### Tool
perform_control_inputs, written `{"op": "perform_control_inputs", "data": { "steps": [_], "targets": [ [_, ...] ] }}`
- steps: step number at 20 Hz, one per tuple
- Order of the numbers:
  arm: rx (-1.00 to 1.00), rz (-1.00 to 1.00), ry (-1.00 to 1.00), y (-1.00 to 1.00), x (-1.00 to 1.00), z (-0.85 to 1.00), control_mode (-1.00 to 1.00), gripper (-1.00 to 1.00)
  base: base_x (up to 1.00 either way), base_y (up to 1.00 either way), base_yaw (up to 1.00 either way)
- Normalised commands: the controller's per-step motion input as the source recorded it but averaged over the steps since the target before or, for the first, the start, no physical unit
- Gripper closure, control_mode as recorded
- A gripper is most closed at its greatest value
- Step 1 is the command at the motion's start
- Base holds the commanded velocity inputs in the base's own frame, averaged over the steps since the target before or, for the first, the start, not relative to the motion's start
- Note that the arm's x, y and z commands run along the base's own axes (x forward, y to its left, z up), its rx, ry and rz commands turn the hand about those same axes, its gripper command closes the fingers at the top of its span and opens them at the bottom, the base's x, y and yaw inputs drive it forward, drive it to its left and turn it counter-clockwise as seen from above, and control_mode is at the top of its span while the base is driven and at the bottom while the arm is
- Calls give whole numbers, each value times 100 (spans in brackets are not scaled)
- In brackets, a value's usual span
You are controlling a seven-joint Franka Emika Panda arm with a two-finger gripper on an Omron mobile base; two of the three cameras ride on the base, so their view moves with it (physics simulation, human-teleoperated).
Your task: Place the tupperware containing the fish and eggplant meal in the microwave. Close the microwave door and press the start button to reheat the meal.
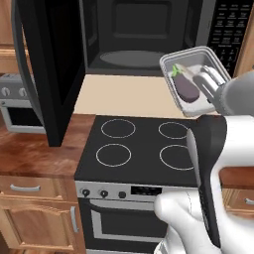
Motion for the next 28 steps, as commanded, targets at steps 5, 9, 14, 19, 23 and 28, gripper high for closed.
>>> {"op": "perform_control_inputs", "data": {
  "steps": [5,9,14,19,23,28],
  "targets": [
    [14,-9,3,0,47,38,-100,100,0,0,0],
    [9,-2,5,0,43,22,-100,100,0,0,0],
    [0,0,1,0,42,1,-100,100,0,0,0],
    [0,4,0,0,55,-9,-100,100,0,0,0],
    [0,10,0,0,65,-19,-100,100,0,0,0],
    [0,7,0,0,71,-7,-100,100,0,0,0]
  ]
}}
